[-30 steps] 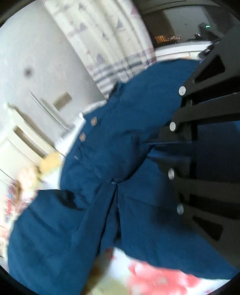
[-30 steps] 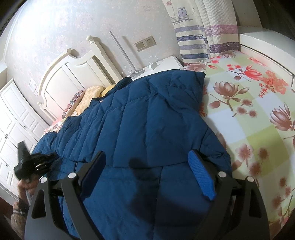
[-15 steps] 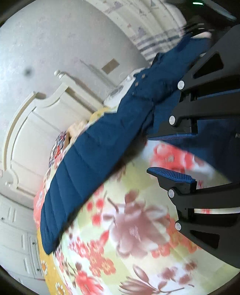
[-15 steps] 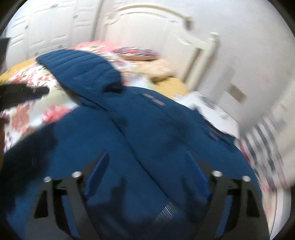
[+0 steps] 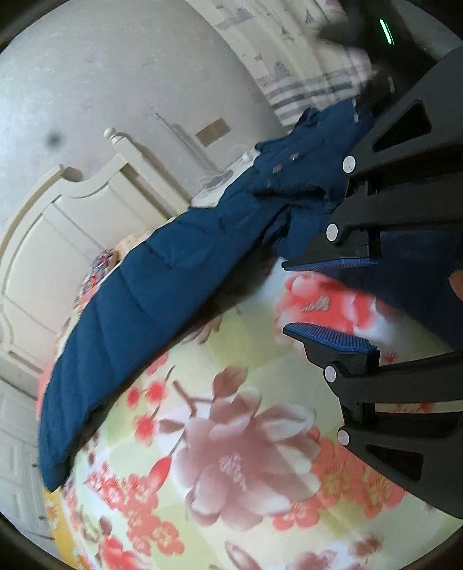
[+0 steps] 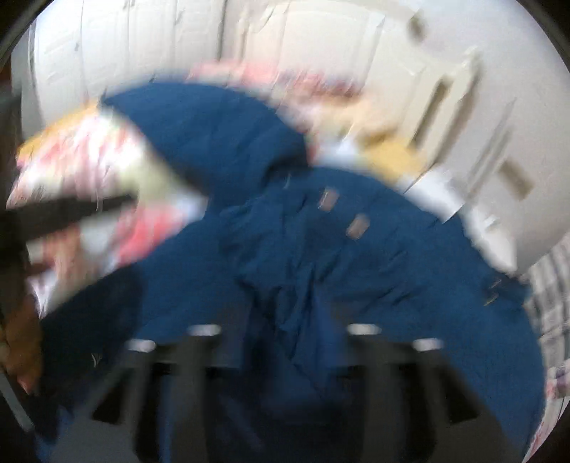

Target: Fold large clothes

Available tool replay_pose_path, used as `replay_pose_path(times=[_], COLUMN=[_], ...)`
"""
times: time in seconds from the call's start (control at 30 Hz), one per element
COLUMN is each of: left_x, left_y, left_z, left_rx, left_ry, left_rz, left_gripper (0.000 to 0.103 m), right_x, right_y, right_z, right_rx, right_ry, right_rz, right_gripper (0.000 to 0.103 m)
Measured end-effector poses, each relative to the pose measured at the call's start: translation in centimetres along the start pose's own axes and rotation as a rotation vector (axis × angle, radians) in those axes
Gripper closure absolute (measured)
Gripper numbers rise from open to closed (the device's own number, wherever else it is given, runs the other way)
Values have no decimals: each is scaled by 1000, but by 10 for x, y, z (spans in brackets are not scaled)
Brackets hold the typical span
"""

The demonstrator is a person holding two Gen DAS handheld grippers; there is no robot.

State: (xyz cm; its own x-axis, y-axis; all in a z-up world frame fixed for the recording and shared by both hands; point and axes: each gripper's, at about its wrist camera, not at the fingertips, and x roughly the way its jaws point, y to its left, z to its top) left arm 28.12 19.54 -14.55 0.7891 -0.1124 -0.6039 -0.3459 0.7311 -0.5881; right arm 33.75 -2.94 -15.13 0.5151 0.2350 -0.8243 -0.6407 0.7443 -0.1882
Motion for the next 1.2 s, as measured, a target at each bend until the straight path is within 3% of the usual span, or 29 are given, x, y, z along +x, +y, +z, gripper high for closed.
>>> replay_pose_path(times=[0.1,0.17,0.23,0.3,0.37,0.43,0.47,0.57,0.67,0.8,0.83,0.9,1.03,1.1,1.2], left_x=[-12,-28,-45,-55,-56,-42,-29,-4,12,14,10,-3,-34,-50,-58], left_y=[12,33,68,101,138,175,188,212,215,194,185,164,72,0,-104], left_z=[20,47,82,114,145,172,183,202,214,218,214,207,187,162,106], left_rx=[-69,-156,-259,-325,-394,-480,-495,-520,-542,-439,-423,-374,-137,55,358], left_ry=[30,18,-40,-103,-145,-127,-99,-99,-88,-132,-164,-227,-295,-283,-199], left_rz=[-56,-77,-128,-87,-35,-9,-24,-178,-221,-232,-248,-277,-355,-431,-525], left_gripper=[91,91,91,91,91,91,91,91,91,94,100,102,102,102,102], right_x=[-17,-47,-70,-74,-61,-42,-33,-33,-33,-29,-30,-31,-41,-60,-121], right_y=[-13,-23,-33,-45,-63,-78,-83,-88,-87,-88,-86,-87,-94,-103,-128], right_z=[-7,-14,-26,-34,-48,-60,-64,-69,-71,-70,-69,-70,-74,-79,-100], right_rx=[106,187,252,299,379,472,507,536,537,529,529,532,558,622,781], right_ry=[-64,-175,-251,-277,-258,-213,-189,-200,-201,-196,-198,-202,-249,-322,-531], right_rz=[83,110,111,83,55,91,110,144,147,135,135,136,149,169,184], right_gripper=[22,22,21,20,20,20,21,21,21,21,21,21,23,28,28])
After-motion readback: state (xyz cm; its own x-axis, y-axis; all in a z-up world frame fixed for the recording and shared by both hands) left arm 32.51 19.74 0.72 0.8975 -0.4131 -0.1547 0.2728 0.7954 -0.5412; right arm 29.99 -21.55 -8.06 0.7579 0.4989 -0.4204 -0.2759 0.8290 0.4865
